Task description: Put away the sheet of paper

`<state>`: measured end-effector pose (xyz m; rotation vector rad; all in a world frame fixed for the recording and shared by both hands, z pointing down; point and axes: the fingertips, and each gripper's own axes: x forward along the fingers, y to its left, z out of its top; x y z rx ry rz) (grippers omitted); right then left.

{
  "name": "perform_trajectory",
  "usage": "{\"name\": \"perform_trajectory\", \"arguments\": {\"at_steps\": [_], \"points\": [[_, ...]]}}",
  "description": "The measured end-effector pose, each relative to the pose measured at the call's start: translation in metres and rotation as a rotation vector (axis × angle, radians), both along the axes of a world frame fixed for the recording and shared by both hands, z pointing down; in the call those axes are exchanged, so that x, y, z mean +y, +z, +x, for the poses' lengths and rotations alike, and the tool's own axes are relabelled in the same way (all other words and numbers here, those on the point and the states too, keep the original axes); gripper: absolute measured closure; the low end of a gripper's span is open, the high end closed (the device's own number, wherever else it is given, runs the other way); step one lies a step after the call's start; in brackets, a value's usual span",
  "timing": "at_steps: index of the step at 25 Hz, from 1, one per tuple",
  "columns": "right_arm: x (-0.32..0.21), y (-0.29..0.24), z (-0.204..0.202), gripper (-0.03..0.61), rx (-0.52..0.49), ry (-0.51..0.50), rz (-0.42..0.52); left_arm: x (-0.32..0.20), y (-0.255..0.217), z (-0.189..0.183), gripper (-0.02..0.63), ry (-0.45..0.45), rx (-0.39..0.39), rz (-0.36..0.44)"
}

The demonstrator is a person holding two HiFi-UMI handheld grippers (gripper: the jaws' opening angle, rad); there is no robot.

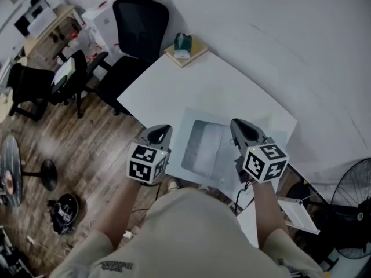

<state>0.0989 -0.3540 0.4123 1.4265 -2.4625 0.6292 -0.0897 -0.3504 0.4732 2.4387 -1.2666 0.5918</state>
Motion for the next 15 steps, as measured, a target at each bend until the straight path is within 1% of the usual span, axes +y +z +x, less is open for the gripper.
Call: {"name": "perform_trajectory", "arguments": {"at_steps": [5, 8, 11, 15], "points": [[0.008, -0.054, -0.004, 0.552, -0.005, -0.004, 0.128, -0.006, -0.05, 0.003, 0.592, 0.017, 0.028, 0.108], [0.014, -0.078, -0.004, 0.555, -0.006, 0.004, 0.182, -0.006, -0.08, 0.006, 0.592, 0.042, 0.001, 0.201], [0.023, -0.1, -0.008, 0.555, -0.016, -0.01, 0.237, 0.0, -0.106, 0.009, 0.592, 0.071, -0.026, 0.284], [0.036, -0.129, -0.013, 0.555, -0.034, -0.037, 0.32, 0.011, -0.139, 0.014, 0.592, 0.109, 0.006, 0.363]]}}
